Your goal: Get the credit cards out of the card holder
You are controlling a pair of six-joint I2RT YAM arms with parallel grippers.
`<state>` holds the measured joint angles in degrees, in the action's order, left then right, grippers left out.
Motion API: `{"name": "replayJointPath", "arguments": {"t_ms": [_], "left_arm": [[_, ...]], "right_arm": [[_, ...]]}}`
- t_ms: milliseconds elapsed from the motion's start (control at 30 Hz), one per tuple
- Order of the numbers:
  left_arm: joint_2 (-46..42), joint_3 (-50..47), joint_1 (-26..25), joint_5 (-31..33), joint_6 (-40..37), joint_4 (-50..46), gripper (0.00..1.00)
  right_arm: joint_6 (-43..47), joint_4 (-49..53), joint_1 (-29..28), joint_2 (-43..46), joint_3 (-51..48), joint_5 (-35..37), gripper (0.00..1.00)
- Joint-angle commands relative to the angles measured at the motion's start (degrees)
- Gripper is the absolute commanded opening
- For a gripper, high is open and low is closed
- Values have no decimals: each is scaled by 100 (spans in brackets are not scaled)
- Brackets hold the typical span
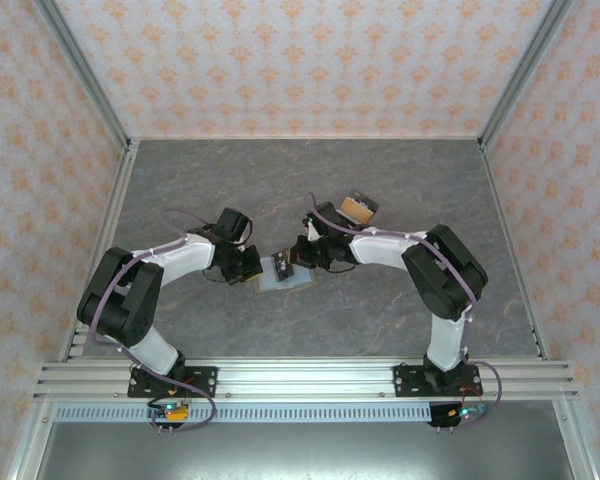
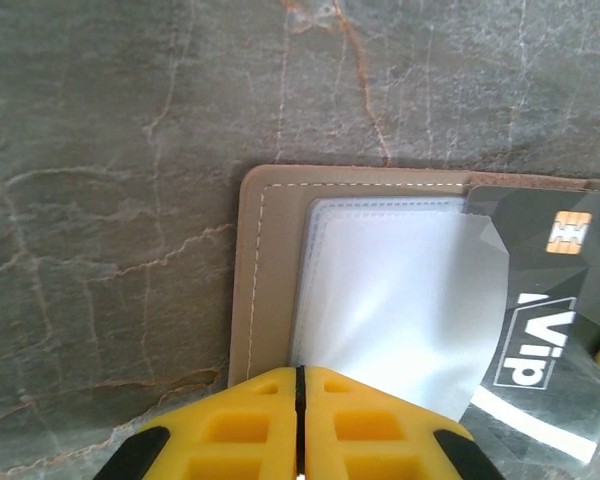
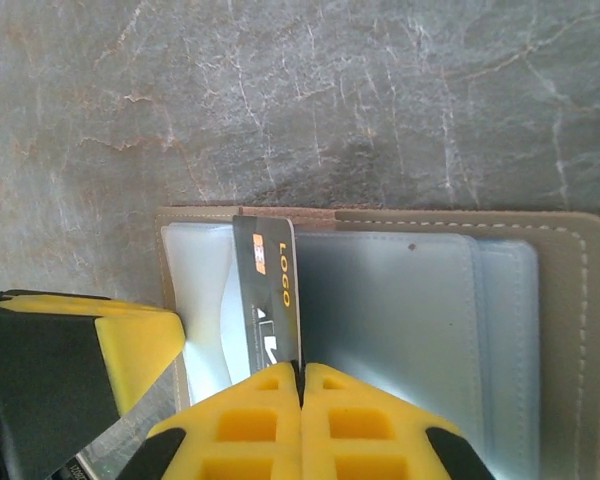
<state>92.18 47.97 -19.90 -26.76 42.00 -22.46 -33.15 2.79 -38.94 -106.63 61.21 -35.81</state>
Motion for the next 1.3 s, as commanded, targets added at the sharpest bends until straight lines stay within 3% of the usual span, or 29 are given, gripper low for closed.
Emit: {"name": "replayJointPath", "arguments": {"t_ms": [0, 300, 400, 500, 633, 767, 933, 1100, 1267], "left_arm": [[-314, 162, -40, 311, -60, -434, 13], [-1376, 463, 186, 812, -151, -1208, 39], [-1750, 518, 262, 1258, -235, -1555, 58], [-2097, 468, 341, 1619, -299, -1755, 77], [-2399, 352, 397, 1924, -419, -1867, 89], [-2497, 276, 425, 2006, -484, -1877, 94], [-2459, 285, 431, 1895, -469, -1840, 97], [-2467, 295, 434, 1773, -451, -1829, 99], [-2459, 287, 434, 1692, -416, -1780, 100]], "right_arm": [[270, 163, 26, 455, -124, 355, 0], [1025, 319, 110, 1800, -280, 817, 0], [1415, 442, 244, 2250, -294, 850, 0], [1670, 636, 646, 2638, -276, 766, 0], [2014, 859, 1272, 3087, -229, 682, 0], [2663, 1199, 1674, 3376, -13, 1005, 0], [3984, 1243, 1755, 3459, 177, 1981, 0], [5292, 1412, 1757, 3230, 501, 1833, 0], [6360, 2230, 1755, 2768, 1133, 1306, 0]]}}
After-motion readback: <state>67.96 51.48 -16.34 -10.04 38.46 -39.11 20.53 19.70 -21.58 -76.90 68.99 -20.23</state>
